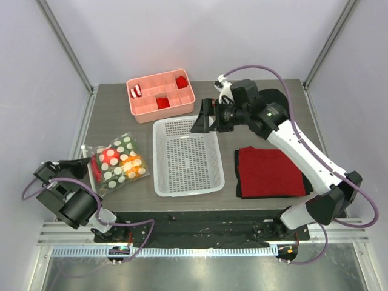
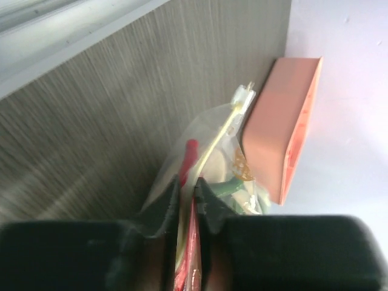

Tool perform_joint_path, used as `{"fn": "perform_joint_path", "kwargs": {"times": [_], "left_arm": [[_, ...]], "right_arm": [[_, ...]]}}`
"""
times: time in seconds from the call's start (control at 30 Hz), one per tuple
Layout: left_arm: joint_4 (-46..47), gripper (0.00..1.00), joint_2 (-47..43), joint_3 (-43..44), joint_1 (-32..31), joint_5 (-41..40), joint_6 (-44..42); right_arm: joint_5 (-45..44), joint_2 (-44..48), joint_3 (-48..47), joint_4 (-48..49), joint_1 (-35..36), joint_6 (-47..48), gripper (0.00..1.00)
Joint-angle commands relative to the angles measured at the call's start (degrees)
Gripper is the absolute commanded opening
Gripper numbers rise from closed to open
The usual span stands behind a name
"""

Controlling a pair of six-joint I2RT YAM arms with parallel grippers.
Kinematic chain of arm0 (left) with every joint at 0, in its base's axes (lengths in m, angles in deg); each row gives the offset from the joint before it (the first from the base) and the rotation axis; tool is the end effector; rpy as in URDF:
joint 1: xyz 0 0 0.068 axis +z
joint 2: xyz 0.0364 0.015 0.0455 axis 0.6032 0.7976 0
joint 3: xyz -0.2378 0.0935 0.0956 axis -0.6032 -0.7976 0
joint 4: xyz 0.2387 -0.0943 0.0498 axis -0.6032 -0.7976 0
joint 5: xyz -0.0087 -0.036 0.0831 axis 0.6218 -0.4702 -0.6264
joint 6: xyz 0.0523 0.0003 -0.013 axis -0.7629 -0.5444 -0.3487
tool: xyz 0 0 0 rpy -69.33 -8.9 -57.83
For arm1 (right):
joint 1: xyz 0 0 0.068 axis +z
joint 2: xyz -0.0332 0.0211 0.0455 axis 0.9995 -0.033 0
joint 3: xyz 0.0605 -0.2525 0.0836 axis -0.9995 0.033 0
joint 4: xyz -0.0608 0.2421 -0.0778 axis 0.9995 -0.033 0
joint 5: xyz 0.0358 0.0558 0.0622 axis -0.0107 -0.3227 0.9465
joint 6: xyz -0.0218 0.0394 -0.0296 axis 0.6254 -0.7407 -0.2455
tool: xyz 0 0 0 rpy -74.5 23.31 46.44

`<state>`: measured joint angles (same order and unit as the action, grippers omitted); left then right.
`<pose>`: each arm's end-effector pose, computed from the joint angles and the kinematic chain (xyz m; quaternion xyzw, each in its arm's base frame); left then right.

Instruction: Open the zip-top bag and remove the fake food

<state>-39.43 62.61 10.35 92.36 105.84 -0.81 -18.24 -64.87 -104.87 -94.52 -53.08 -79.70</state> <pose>0.1672 0.1988 0.1458 -0.5843 0.6310 -0.3124 0.4035 0.2462 0.1889 0.4080 -0.1544 0.8637 0.3762 0.2977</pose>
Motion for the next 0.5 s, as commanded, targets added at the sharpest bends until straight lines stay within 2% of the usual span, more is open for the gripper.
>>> {"fn": "perform_joint_path", "kwargs": {"times": [0.0, 0.07, 0.13, 0.3, 0.37, 0.43, 0.47], "left_arm": [[2.36, 0.00, -3.68, 2.07, -1.73, 2.85, 1.48], [-1.14, 0.00, -6.84, 3.30, -2.18, 1.98, 0.97], [-13.13, 0.00, -12.82, 7.67, -4.10, -1.09, -0.53], [-28.03, 0.00, -23.72, 15.69, -11.66, -15.76, 0.78], [-39.76, 0.00, -24.71, 20.77, -15.17, -21.12, 2.27], [-40.55, 0.00, -24.53, 20.98, -17.55, -18.44, 4.21], [-34.54, 0.00, -25.14, 18.97, -19.65, -15.81, 4.65]], "right_arm": [[-4.94, -3.94, 3.72, 22.22, 2.32, -3.69, 1.00], [-7.30, -6.30, 3.29, 25.32, 3.55, -3.16, 1.00], [-8.89, -8.24, 2.32, 28.58, 5.22, -3.16, 1.00], [-10.04, -16.58, -4.53, 29.20, 10.93, -0.36, 1.00], [-11.27, -18.53, -6.98, 28.76, 13.74, 2.28, 1.00], [-11.80, -20.20, -7.79, 29.55, 15.24, 2.38, 1.00], [-11.80, -20.73, -8.75, 29.90, 15.60, 2.20, 1.00]]}}
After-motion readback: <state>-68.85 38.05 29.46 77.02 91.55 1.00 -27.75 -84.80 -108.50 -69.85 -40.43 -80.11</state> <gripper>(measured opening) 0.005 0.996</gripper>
